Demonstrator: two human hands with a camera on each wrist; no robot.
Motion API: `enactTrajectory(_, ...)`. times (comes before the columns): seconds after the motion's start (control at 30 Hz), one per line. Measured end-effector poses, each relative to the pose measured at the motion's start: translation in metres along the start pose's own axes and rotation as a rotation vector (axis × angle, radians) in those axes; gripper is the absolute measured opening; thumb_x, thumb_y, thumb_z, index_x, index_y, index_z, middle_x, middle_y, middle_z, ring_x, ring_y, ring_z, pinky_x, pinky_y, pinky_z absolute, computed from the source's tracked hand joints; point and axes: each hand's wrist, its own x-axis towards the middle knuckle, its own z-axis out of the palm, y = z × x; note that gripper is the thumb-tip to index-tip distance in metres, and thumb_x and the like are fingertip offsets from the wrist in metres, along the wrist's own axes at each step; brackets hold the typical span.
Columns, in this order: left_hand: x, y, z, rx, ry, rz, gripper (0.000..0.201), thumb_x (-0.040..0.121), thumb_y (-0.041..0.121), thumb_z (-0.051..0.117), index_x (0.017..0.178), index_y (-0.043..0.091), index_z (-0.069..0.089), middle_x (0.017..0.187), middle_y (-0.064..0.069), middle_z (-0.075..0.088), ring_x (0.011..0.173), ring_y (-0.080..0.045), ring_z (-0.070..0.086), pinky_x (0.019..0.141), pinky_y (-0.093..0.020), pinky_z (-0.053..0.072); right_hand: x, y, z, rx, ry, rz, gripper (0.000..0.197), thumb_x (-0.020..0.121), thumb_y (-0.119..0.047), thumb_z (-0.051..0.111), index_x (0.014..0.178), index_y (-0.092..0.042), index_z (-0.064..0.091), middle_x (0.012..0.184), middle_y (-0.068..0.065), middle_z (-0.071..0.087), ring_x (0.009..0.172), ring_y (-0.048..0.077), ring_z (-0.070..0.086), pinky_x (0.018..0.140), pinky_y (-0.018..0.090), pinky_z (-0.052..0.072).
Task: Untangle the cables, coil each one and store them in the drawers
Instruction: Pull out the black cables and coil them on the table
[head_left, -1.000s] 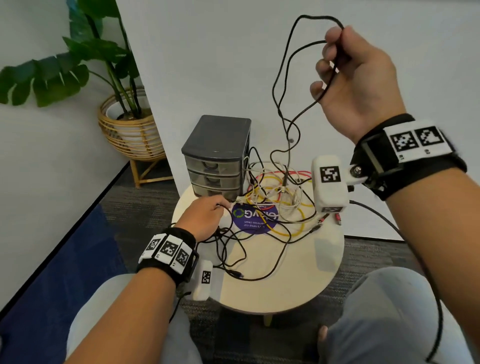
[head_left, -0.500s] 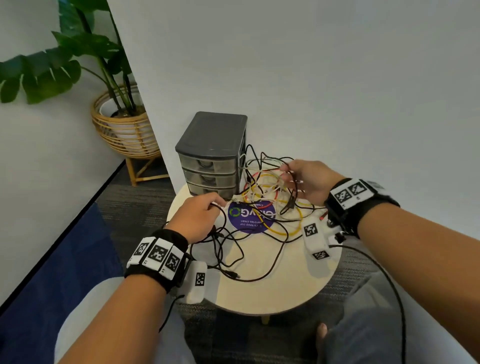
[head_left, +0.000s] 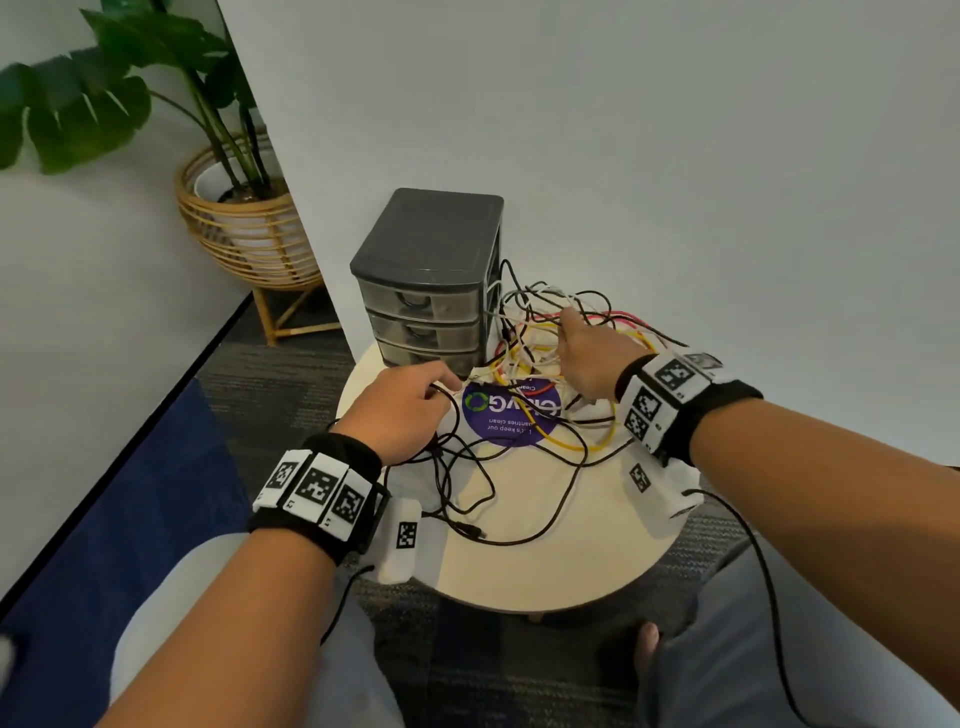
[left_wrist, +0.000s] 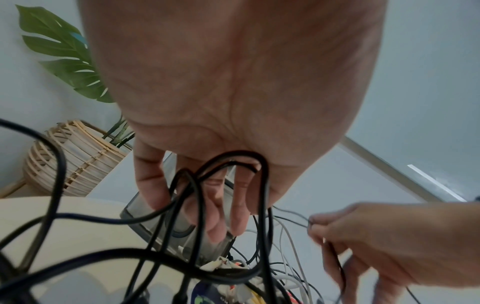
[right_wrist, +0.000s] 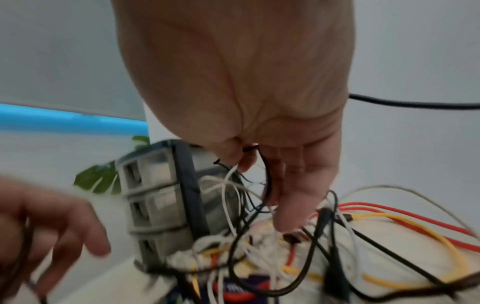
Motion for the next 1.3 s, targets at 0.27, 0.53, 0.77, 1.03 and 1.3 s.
enactTrajectory(0.27,-0.003,0.002,-0.001,-0.007,0.009,0.0,0.027,0.104,0.018,0.049,0.122,0.027,0.067,0.104,0.005,0.059,0.089,-0.013,0.059,0.075,-0.03,0.049,-0.005,-0.026,-0.058,0.61,0.246,-0.229,0.018,0.107,-0.02,0.033,0.097,-0.014,0.046,0.084,0.01,0.062,0.07,0.026,0.063,0.059,0.035,0.048)
enactTrajectory(0.53,-0.005,0.0,-0.002,-0.008,0.041,0.019,0.028,0.103,0.016,0.049,0.121,0.027,0.067,0.107,0.006,0.058,0.09,-0.011,0.056,0.075,-0.028,0.043,-0.008,-0.01,0.002,0.533,0.039,-0.038,0.021,0.109,-0.021,0.031,0.114,-0.012,0.049,0.099,0.019,0.063,0.078,0.03,0.062,0.075,0.05,0.058)
enactTrajectory(0.77,-0.003,-0.004,-0.002,-0.001,0.037,0.027,0.029,0.102,0.017,0.049,0.12,0.03,0.067,0.113,0.004,0.06,0.101,-0.017,0.059,0.083,-0.034,0.051,-0.011,0.001,0.006,0.388,0.122,-0.037,0.019,0.108,-0.022,0.032,0.122,-0.017,0.044,0.09,0.014,0.065,0.077,0.035,0.069,0.068,0.042,0.057)
enactTrajectory(1.03,-0.004,-0.002,-0.002,0.025,0.067,0.043,0.028,0.103,0.019,0.051,0.125,0.025,0.066,0.129,0.001,0.055,0.109,-0.017,0.055,0.094,-0.031,0.044,-0.026,0.004,-0.02,0.384,0.157,-0.024,0.026,0.099,-0.014,0.05,0.122,-0.022,0.038,0.089,0.012,0.069,0.058,0.023,0.072,0.061,0.039,0.061)
enactTrajectory(1.3,-0.003,-0.009,-0.003,-0.017,0.104,0.042,0.03,0.104,0.022,0.049,0.13,0.025,0.063,0.135,0.001,0.053,0.117,-0.013,0.053,0.096,-0.027,0.04,-0.079,-0.004,0.009,-0.116,-0.523,-0.17,0.023,0.09,-0.018,0.071,0.109,-0.026,0.061,0.073,0.004,0.07,0.044,0.013,0.06,0.049,0.024,0.049)
